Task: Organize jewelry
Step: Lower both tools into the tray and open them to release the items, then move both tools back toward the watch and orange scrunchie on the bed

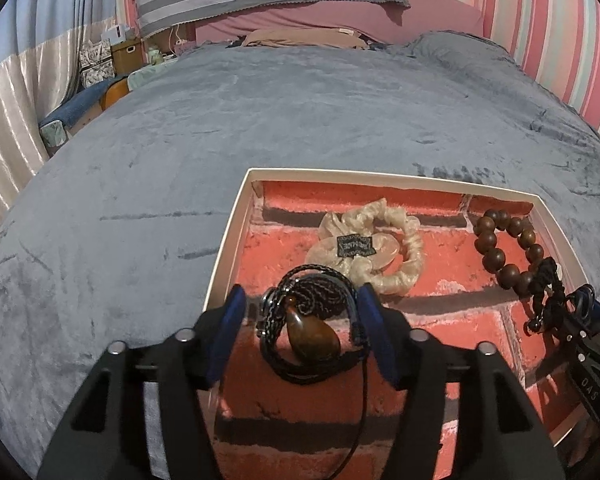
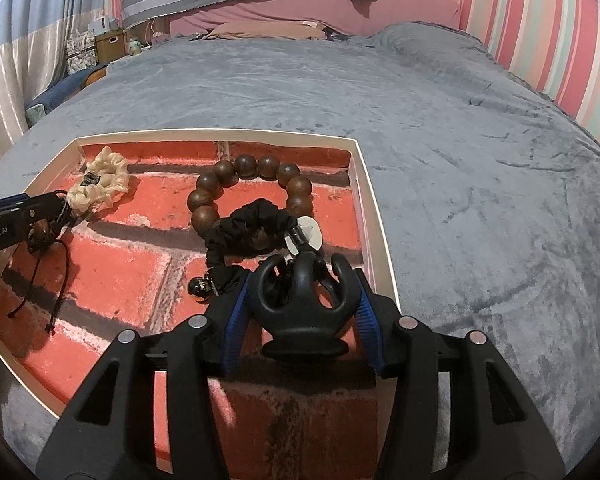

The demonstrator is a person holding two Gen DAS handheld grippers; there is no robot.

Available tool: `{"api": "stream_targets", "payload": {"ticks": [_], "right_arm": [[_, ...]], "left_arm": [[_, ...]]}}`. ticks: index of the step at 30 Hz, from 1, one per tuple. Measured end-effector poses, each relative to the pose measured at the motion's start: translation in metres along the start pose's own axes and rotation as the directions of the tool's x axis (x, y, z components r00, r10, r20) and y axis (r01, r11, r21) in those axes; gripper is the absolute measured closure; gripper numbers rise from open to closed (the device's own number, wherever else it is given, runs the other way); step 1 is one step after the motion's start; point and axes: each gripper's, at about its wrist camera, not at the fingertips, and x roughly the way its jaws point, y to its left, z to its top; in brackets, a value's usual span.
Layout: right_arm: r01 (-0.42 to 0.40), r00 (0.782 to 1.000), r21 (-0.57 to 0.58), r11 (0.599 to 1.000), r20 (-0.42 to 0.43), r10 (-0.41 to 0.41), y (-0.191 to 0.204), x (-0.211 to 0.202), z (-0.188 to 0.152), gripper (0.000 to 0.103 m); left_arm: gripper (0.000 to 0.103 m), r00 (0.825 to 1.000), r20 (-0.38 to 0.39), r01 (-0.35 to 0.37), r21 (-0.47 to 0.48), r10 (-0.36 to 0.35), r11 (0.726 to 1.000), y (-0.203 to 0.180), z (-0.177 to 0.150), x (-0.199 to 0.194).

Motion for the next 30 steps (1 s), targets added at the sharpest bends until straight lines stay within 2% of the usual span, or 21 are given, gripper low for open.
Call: {"api": "stream_targets", "payload": {"ticks": [6, 9, 10, 12, 14, 16, 20, 22, 23, 26, 30], "right_arm": [[0.002, 1.0, -0.012, 1.0, 0.002, -0.002, 0.002, -0.001, -0.001, 0.048], [-0.01, 1.0, -0.023, 1.0, 0.008, 0.011, 0.005, -0.003, -0.001, 0.038], [0.009, 1.0, -0.029, 1.0, 0.017, -0.008, 0.007, -0.005, -0.001, 0.025], [0.008, 0.999, -0.033, 0.999, 0.034, -0.007, 0.008, -0.009, -0.001, 0.017], [0.002, 1.0, -0.033, 0.999, 0.031, -0.001, 0.008, -0.009, -0.001, 0.016], [-0.001, 1.0, -0.033, 0.999, 0.028, 0.002, 0.007, -0.009, -0.001, 0.016], [-0.039, 0.998, -0.004, 0.999, 0.04, 0.039, 0.003, -0.018, 0.0, 0.011], [-0.061, 0.995, 0.023, 0.998, 0.079, 0.059, -0.001, -0.032, 0.003, 0.005], [-0.074, 0.993, 0.035, 0.997, 0.098, 0.07, -0.004, -0.039, 0.005, 0.005], [-0.1, 0.986, 0.065, 0.993, 0.138, 0.091, -0.01, -0.068, 0.011, 0.004], [-0.065, 0.979, 0.036, 0.997, 0.194, 0.057, -0.01, -0.118, 0.013, 0.004]], "left_arm": [[0.039, 1.0, -0.021, -0.004, 0.011, 0.005, 1.0, -0.001, 0.001, 0.004], [0.033, 1.0, -0.024, -0.008, 0.019, 0.009, 1.0, -0.002, 0.001, 0.004], [0.033, 1.0, -0.025, -0.01, 0.02, 0.01, 1.0, -0.003, 0.002, 0.004], [0.032, 1.0, -0.026, -0.01, 0.022, 0.01, 1.0, -0.002, 0.001, 0.003], [0.031, 1.0, -0.024, -0.012, 0.024, 0.012, 1.0, -0.002, 0.0, 0.003], [0.023, 1.0, -0.018, -0.012, 0.019, 0.013, 1.0, -0.001, -0.001, 0.001], [0.022, 1.0, -0.017, 0.005, 0.004, -0.005, 1.0, -0.001, -0.002, -0.006], [0.022, 1.0, -0.01, 0.023, 0.0, -0.023, 1.0, -0.001, -0.002, -0.014], [0.022, 1.0, 0.0, 0.024, 0.014, -0.024, 1.0, -0.001, -0.001, -0.02], [0.022, 0.995, 0.089, -0.056, 0.112, 0.047, 0.992, -0.004, 0.0, -0.065], [0.01, 0.981, 0.189, -0.073, 0.106, 0.052, 0.992, 0.009, -0.002, -0.136]]}}
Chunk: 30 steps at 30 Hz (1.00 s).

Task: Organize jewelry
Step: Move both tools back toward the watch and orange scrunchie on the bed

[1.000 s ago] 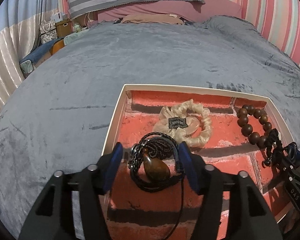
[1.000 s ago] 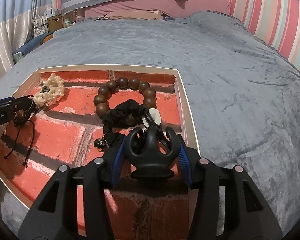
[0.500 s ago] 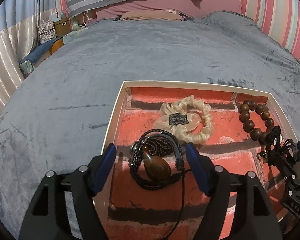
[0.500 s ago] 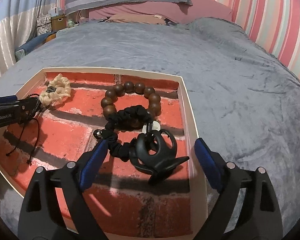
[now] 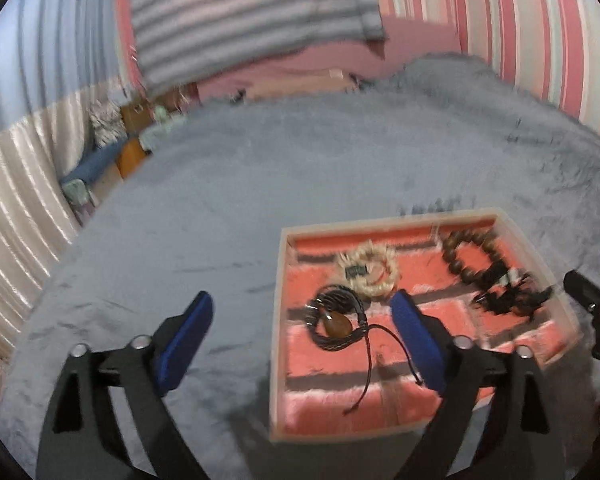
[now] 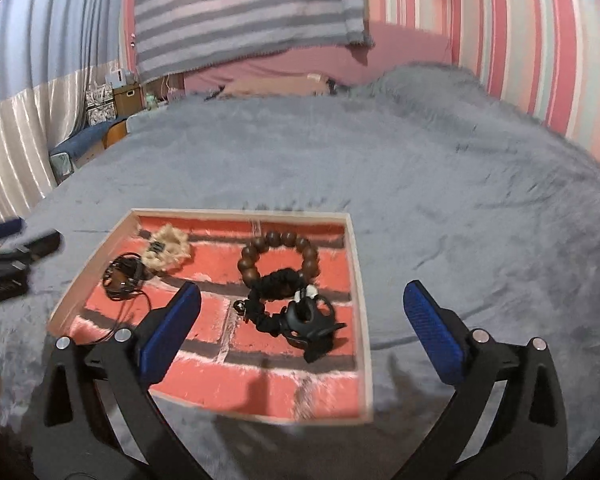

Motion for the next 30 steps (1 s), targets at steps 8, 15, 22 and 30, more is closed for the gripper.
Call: {"api": "stream_targets", "payload": {"ticks": [8, 15, 22, 30], "right_arm": [[0.033, 0.997, -0.056, 0.998, 0.073, -0.029, -0.011, -0.118, -0.007, 0.004], [0.038, 0.994, -0.034, 0.999, 0.103, -0.034, -0.033, -0.194, -0.032, 0.004], [0.079, 0.993, -0.045, 0.996, 0.091, -0.075, -0.048, -0.227, -0.073, 0.004], [0.111, 0.992, -0.011, 0.994, 0.066, -0.11, -0.074, -0.205, -0.124, 0.004]], "left_arm": [[0.01, 0.997, 0.078, 0.015, -0.062, -0.01, 0.998, 0.02, -0.017, -0.125], [0.006, 0.992, 0.124, 0.031, -0.065, -0.023, 0.997, 0.008, -0.053, -0.208], [0.006, 0.992, 0.116, 0.051, -0.07, -0.043, 0.996, -0.013, -0.09, -0.238], [0.006, 0.997, 0.015, 0.076, -0.083, -0.075, 0.994, -0.045, -0.128, -0.195]]}}
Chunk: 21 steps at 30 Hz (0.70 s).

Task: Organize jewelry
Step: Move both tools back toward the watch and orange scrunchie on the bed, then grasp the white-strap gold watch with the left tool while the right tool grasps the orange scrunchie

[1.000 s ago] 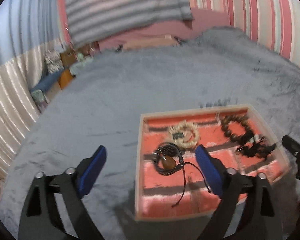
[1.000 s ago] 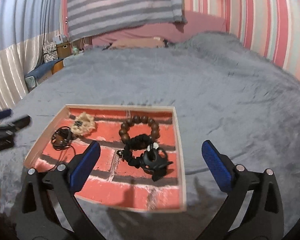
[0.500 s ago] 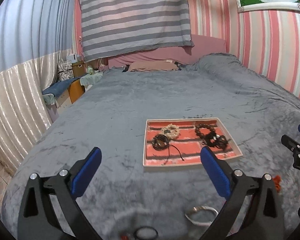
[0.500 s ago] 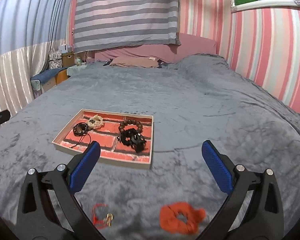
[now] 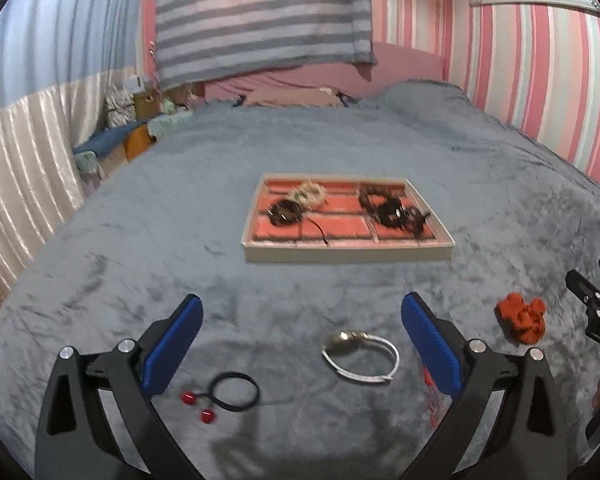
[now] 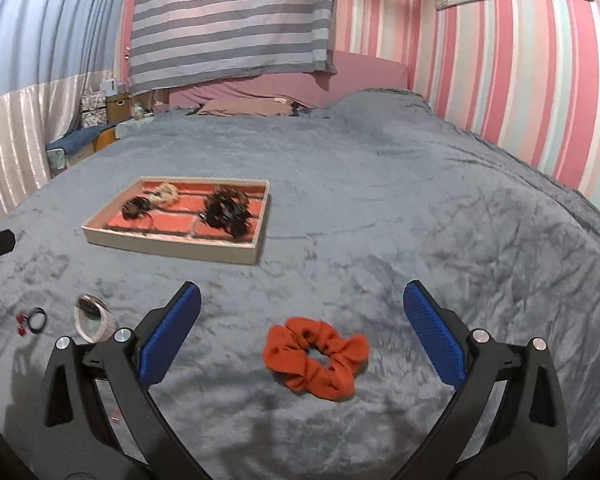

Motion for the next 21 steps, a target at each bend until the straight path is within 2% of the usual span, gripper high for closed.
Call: {"api": "stream_targets", "payload": {"ticks": [3, 7, 12, 15, 19, 21], "right_arm": [[0.03, 1.0, -0.016, 0.999, -0.007, -0.03, -0.006, 0.012, -0.004, 0.004], [0.024, 0.999, 0.022, 0.999, -0.034, -0.024, -0.02, 0.026, -0.009, 0.004], [0.043, 0.997, 0.03, 0.999, -0.068, -0.041, -0.032, 0.041, -0.017, 0.005], [0.044, 0.995, 0.04, 0.998, -0.093, -0.041, -0.036, 0.05, -0.021, 0.009], [0.044, 0.988, 0.047, 0.998, -0.147, -0.036, -0.042, 0.066, -0.028, 0.019], [0.049, 0.983, 0.05, 0.998, -0.178, -0.04, -0.044, 0.076, -0.034, 0.023]], "left_arm": [[0.006, 1.0, -0.021, -0.012, 0.017, 0.013, 1.0, -0.005, -0.012, 0.017], [0.006, 0.996, -0.083, 0.024, -0.011, -0.025, 1.0, -0.002, -0.022, 0.042], [0.007, 0.989, -0.143, 0.019, -0.011, -0.02, 1.0, -0.003, -0.037, 0.067], [0.008, 0.983, -0.179, 0.035, -0.009, -0.036, 0.999, -0.005, -0.045, 0.079], [0.024, 0.978, -0.203, 0.043, 0.021, -0.038, 0.999, -0.01, -0.053, 0.091], [0.026, 0.974, -0.222, 0.051, 0.018, -0.046, 0.999, -0.011, -0.056, 0.099]]}}
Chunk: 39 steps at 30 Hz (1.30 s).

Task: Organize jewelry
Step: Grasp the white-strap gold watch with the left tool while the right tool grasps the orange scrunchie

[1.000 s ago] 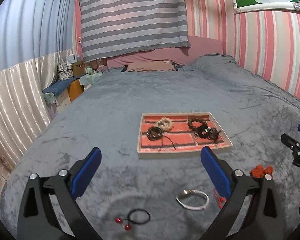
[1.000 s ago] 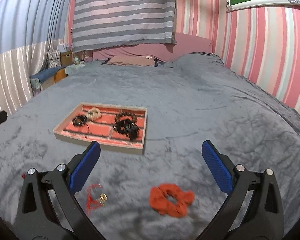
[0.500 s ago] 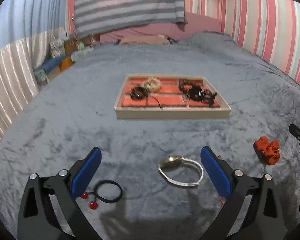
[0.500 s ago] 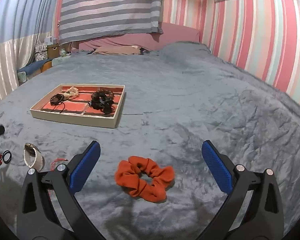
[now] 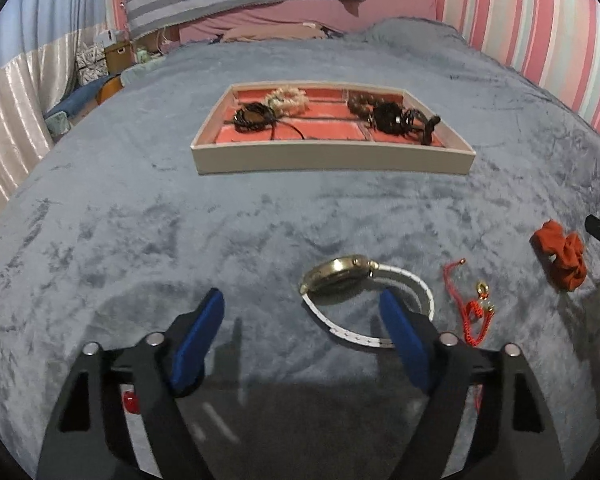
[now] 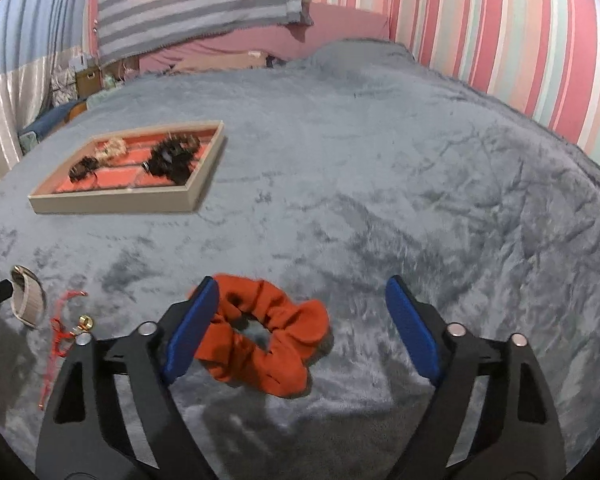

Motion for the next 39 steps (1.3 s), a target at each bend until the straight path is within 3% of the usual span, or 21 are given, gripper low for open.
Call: {"api": "stream_targets", "payload": {"ticks": [7, 12, 19, 36, 39], "right_arm": [[0.014, 0.995, -0.007, 1.0, -0.094, -0.015, 0.002, 0.032, -0.013, 0.034], [-0.001, 0.988, 0.015, 1.0, -0.157, 0.003, 0.003, 0.048, -0.022, 0.037], [-0.055, 0.977, 0.058, 0.997, -0.203, 0.066, 0.004, 0.057, -0.027, 0.061], [-0.077, 0.975, 0.079, 0.994, -0.202, 0.092, 0.006, 0.066, -0.023, 0.067], [-0.079, 0.976, 0.068, 0.995, -0.2, 0.091, 0.009, 0.066, -0.022, 0.073]], "left_arm": [[0.037, 0.998, -0.053, 0.034, 0.003, -0.034, 0.999, -0.003, -0.003, 0.022], [0.038, 0.994, -0.068, 0.079, -0.025, -0.081, 0.997, 0.002, -0.003, 0.028], [0.039, 0.991, -0.08, 0.11, -0.008, -0.11, 0.994, 0.0, -0.002, 0.032], [0.041, 0.988, -0.062, 0.142, 0.064, -0.138, 0.988, -0.01, 0.009, 0.046], [0.041, 0.988, -0.057, 0.15, 0.075, -0.146, 0.986, -0.01, 0.011, 0.048]]}}
